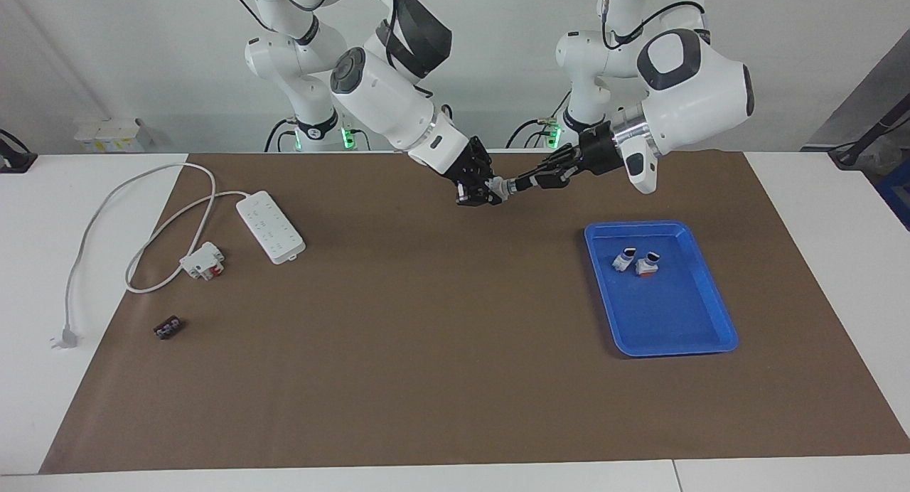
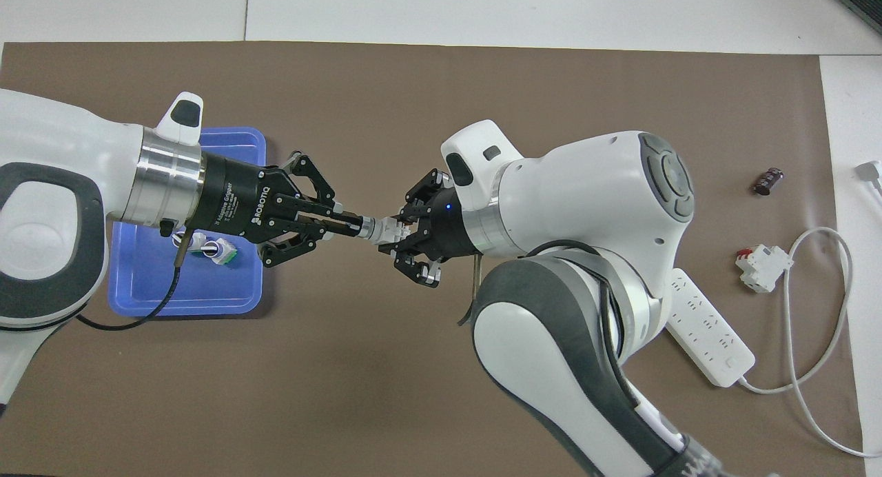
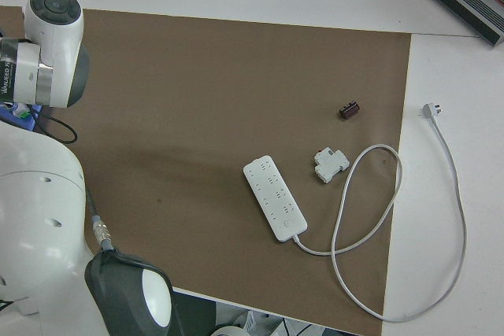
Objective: Turn and place switch with both arms
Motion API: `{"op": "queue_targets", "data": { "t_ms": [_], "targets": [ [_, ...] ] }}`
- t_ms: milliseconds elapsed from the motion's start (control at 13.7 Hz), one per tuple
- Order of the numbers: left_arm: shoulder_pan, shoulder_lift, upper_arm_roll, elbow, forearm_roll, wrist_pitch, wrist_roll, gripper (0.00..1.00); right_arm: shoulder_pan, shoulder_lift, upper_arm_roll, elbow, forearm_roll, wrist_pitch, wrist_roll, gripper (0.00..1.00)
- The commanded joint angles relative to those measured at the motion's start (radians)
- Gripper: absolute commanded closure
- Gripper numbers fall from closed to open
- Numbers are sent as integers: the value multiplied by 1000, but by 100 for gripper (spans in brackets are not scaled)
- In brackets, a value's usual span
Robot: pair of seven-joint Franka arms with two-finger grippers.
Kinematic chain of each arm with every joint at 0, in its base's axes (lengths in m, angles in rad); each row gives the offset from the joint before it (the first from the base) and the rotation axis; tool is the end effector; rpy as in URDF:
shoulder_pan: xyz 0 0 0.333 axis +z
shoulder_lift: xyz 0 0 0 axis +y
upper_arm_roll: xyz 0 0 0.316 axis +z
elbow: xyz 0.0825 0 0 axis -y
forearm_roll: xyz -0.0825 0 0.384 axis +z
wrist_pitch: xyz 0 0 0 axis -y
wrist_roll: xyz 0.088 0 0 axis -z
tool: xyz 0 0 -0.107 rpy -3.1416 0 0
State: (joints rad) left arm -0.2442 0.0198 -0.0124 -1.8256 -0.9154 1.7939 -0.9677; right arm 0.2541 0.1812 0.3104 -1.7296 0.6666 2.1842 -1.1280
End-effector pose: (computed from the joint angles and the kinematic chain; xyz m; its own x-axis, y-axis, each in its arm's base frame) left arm 0.5363 -0.2102 0.5431 0.5164 0.4861 -0.7050 0.8438 -0.4293 0.3220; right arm 0.5375 0.3520 0.5133 0.2101 0.7499 0.6273 0.9776 -0.1564 -0.1405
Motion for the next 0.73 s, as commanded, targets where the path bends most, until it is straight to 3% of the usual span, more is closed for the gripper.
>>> {"op": "queue_targets", "data": {
  "t_ms": [0, 219, 656],
  "targets": [
    [-26, 14, 2, 86, 3, -31, -115, 100, 11, 18, 13, -18, -22, 12, 31, 100],
    [-46, 14, 2, 94, 61, -31, -207, 100, 11, 17, 13, -18, -24, 11, 31, 100],
    [-52, 14, 2, 100, 67, -31, -315, 100, 11, 15, 13, -18, -24, 11, 31, 100]
  ]
}}
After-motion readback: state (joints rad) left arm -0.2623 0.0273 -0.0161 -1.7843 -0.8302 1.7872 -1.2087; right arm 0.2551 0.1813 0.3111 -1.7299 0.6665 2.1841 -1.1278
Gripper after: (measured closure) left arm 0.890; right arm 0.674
